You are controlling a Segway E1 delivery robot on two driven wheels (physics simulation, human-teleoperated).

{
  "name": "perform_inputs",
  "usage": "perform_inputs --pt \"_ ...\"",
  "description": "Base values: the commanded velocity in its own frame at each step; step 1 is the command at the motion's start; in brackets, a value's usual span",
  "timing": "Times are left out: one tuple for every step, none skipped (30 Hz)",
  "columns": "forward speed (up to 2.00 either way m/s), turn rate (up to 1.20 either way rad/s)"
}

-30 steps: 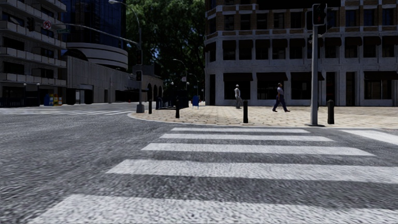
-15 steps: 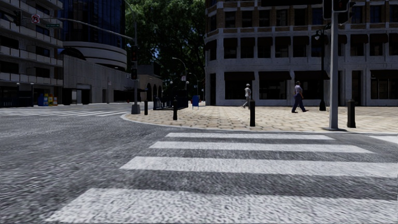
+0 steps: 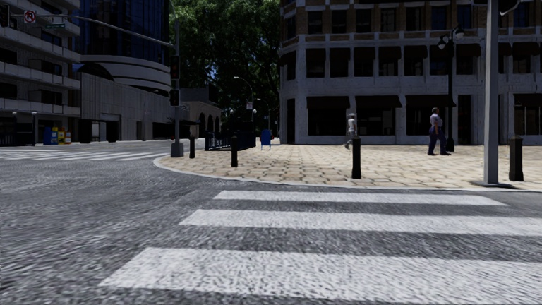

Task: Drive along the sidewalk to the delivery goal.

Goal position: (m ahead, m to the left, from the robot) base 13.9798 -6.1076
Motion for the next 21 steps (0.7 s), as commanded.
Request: perform_inputs --pt "1.70 0.00" --pt "1.70 0.00" --pt "1.70 0.00" --pt "1.70 0.00" --pt "1.70 0.00" --pt "1.70 0.00" --pt "1.70 0.00" --pt "1.70 0.00" --pt "1.70 0.00" --pt "1.70 0.00" --pt "1.70 0.00" --pt "1.70 0.00" --pt "1.70 0.00" --pt "1.70 0.00" --pt "1.70 -0.09" --pt "1.70 -0.37" --pt "1.70 -0.66" --pt "1.70 -0.66" --pt "1.70 -0.89" --pt "1.70 -0.96" --pt "1.70 -0.89"
